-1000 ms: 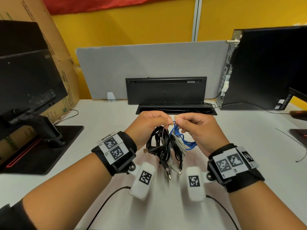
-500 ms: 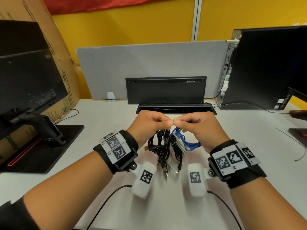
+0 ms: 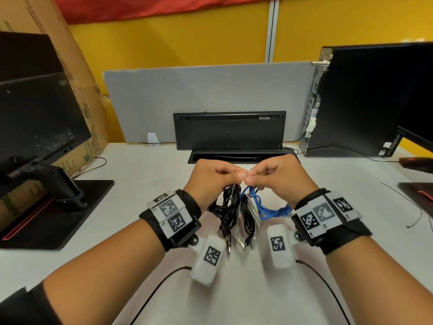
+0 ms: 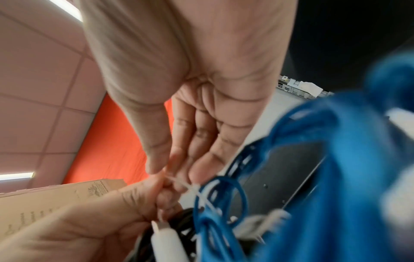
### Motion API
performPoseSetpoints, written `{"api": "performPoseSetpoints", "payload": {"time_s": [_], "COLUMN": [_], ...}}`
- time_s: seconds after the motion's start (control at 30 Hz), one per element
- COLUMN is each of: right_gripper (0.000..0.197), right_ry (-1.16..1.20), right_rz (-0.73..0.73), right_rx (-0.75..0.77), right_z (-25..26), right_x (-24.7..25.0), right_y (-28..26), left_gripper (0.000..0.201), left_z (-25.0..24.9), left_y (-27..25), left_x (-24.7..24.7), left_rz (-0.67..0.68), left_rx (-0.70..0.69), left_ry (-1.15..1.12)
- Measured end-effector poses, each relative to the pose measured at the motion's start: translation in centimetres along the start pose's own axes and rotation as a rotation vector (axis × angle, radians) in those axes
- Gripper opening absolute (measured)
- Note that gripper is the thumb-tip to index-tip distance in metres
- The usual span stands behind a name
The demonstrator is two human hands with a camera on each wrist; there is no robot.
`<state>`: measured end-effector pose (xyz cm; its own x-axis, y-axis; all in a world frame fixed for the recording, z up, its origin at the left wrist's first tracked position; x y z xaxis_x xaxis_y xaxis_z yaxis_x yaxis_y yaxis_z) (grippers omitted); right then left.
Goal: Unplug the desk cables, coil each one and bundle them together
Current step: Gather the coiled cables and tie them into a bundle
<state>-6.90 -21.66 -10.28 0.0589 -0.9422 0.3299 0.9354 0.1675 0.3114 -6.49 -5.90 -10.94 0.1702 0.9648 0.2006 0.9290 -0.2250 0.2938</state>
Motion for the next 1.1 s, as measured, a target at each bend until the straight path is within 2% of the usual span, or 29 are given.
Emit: {"api": "performPoseSetpoints", "payload": {"time_s": [0.13, 0.27, 0.37, 0.47, 0.53, 0.63, 0.73, 0.97, 1.1], "right_gripper": [0.009, 0.013, 0.014, 0.02, 0.022, 0.021, 0.02, 0.024, 0.025], "right_ry": [0.009, 0.041, -0.1, -0.258, -0.249, -0.193, -0.115, 0.225, 0.294], "right_rz": [-0.004, 0.053, 0.05, 0.129, 0.202, 0.236, 0.198, -0.027, -0.096], "right_rx": [-0.031, -0.104, -0.184, -0.349, -0.471, -0.538, -0.538, -0.511, -0.493], "right_z": [0.0, 0.4, 0.8, 1.0, 1.0, 1.0, 0.9, 1.4, 1.9], "right_x": [0.5, 0.4, 0.6, 0.0, -0.6, -0.7, -0.4, 1.0, 1.9], "right_y": [0.4, 0.7, 1.3, 2.0, 2.1, 2.7, 3.2, 4.6, 5.3], "left_gripper": [0.004, 0.006, 0.008, 0.008, 0.008, 0.009, 0.007, 0.005, 0.007], "left_z": [-0.7, -1.1, -1.1, -1.0, -1.0, -0.9, -0.9, -1.1, -2.1], "left_y": [0.6, 1.1, 1.3, 1.7, 2.0, 2.4, 3.0, 4.2, 4.8], "left_x": [-0.1, -0.1, -0.2, -0.3, -0.3, -0.3, -0.4, -0.7, -1.1], "left_rz": [-0.023, -0.049, -0.048, -0.047, -0.048, -0.046, -0.036, 0.06, 0.097], "left_rx": [-0.029, -0.043, -0.045, -0.045, -0.051, -0.065, -0.073, -0.074, -0.113], "left_ry": [0.077, 0.163, 0.19, 0.206, 0.216, 0.215, 0.216, 0.281, 0.37]}}
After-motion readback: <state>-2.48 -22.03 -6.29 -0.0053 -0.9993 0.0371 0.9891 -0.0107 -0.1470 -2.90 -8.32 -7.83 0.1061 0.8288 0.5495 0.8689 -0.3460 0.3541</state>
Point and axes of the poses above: each hand's wrist, its own y-axis towards the middle knuckle, its own x-axis out of the back of the hand, z = x × y, the point moved 7 cm from there along y, towards the middle knuckle, and after that the axes turned 1 degree about z, right-handed, at the moved point
